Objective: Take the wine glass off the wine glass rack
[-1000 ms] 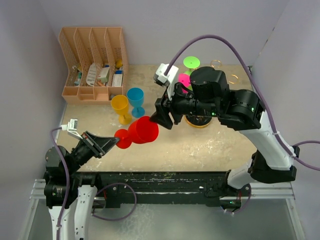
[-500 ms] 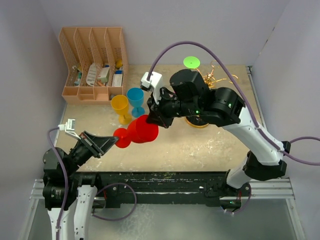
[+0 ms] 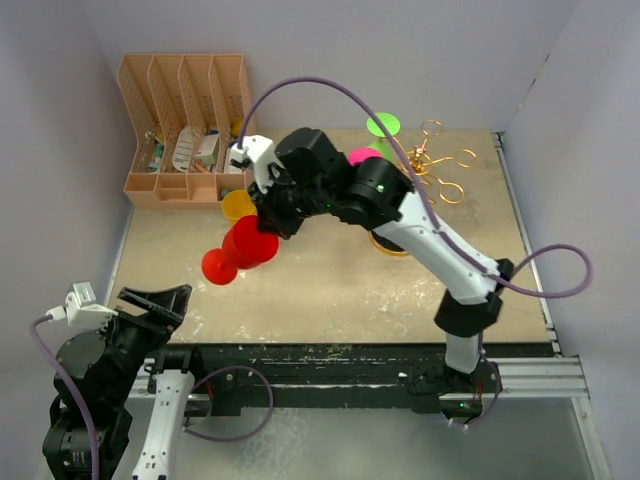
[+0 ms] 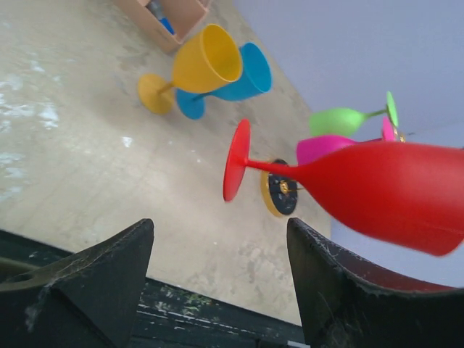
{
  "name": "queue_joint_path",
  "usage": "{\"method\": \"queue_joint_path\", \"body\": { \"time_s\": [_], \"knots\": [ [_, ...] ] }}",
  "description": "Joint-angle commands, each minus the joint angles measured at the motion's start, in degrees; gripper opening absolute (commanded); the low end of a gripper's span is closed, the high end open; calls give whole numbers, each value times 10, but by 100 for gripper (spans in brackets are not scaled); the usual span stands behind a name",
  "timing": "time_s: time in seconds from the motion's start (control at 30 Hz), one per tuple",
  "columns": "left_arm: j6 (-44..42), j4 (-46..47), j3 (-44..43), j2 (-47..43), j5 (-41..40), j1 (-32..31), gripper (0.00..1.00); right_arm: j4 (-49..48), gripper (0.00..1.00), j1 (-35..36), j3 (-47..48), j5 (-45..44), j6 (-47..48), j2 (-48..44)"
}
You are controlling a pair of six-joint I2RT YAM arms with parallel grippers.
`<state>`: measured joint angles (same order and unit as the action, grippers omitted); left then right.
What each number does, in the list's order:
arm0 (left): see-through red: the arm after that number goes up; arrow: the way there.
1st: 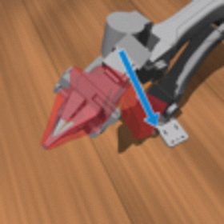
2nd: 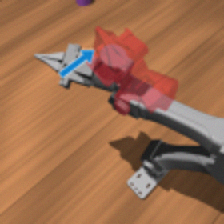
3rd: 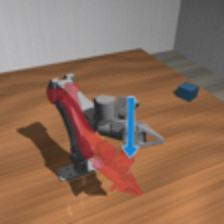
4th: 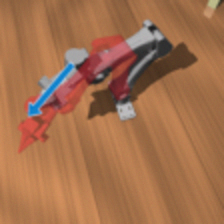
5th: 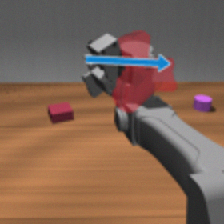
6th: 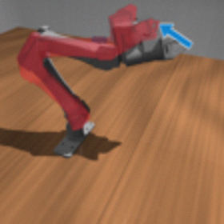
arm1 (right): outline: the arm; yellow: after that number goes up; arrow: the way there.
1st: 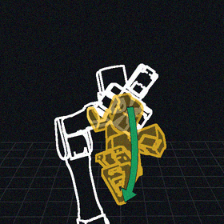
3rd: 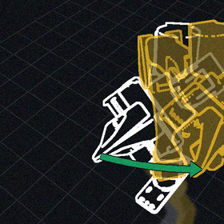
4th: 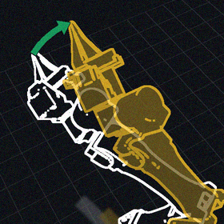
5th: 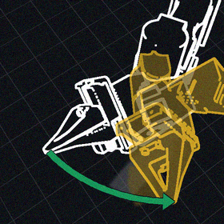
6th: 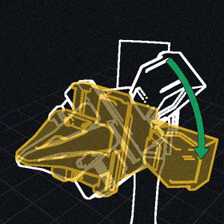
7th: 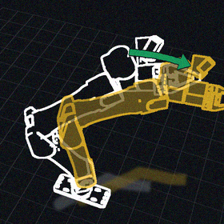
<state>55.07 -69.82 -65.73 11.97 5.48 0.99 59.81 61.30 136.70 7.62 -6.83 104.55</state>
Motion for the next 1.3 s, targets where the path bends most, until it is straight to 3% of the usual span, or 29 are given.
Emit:
{"method": "queue_joint_path", "body": {
  "time_s": [0.0, 0.13, 0.3, 0.53, 1.27],
  "knots": [
    [-33, -68, -17, -5, -79, -1, 77, 0, 0, -8, 108, -38, -27, 105],
    [-38, -77, -13, -4, -66, -1, 76, 2, 0, -9, 192, -38, -41, 212],
    [-59, -86, -19, -4, -70, -1, 76, 14, 0, -8, 201, -90, -55, 284],
    [-67, -82, 1, -3, -64, -1, 75, 25, 0, -11, 181, -157, -56, 298],
    [-71, -69, 28, 0, -58, -1, 75, -9, 0, -41, 174, -145, -61, 355]
  ]
}}
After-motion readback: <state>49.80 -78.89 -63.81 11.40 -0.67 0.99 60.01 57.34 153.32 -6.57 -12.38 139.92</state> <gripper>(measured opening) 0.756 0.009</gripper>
